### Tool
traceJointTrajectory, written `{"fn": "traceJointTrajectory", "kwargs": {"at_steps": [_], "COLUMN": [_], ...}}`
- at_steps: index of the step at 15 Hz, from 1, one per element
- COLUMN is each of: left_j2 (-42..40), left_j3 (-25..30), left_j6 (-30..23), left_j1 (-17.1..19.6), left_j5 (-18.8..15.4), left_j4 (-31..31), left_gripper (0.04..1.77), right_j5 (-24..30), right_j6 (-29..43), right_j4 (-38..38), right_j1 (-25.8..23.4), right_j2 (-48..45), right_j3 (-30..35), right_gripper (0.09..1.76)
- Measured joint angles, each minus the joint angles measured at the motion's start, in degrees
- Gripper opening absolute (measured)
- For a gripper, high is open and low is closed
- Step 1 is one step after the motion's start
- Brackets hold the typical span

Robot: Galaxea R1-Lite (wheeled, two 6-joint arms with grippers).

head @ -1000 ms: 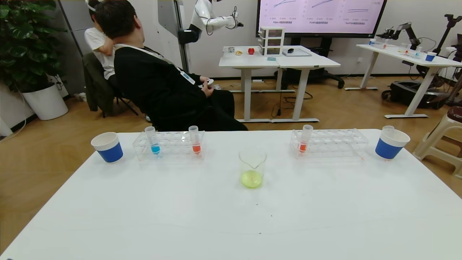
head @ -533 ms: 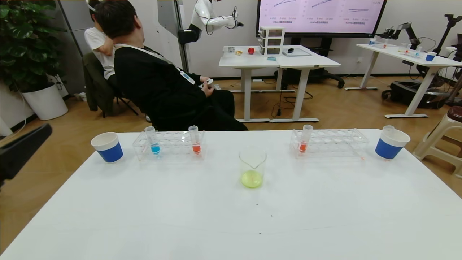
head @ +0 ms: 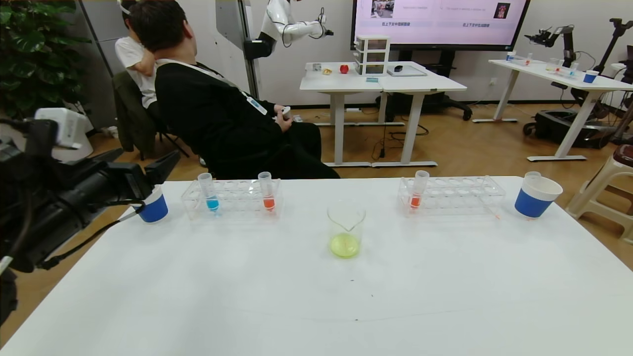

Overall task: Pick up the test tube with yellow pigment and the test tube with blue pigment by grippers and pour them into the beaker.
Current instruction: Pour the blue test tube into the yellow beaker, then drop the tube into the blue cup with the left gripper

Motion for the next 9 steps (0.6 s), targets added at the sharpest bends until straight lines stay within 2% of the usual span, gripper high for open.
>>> {"fn": "traceJointTrajectory", "kwargs": {"at_steps": [4, 9], "left_j2": [14.1, 25.2], "left_j3": [-1.6, -1.9], "left_j6": [0.0, 0.0], "left_j1": [-0.2, -0.8], "left_j5": [0.9, 1.5], "left_j4": [-9.6, -18.1], "left_gripper": [1.75, 1.75], "right_j5": [0.0, 0.0], "right_j6": [0.0, 0.0], "right_j4": [0.0, 0.0], "right_j1": [0.0, 0.0], "right_j2": [0.0, 0.0], "right_j3": [0.0, 0.0], "right_gripper": [1.74, 1.74]}}
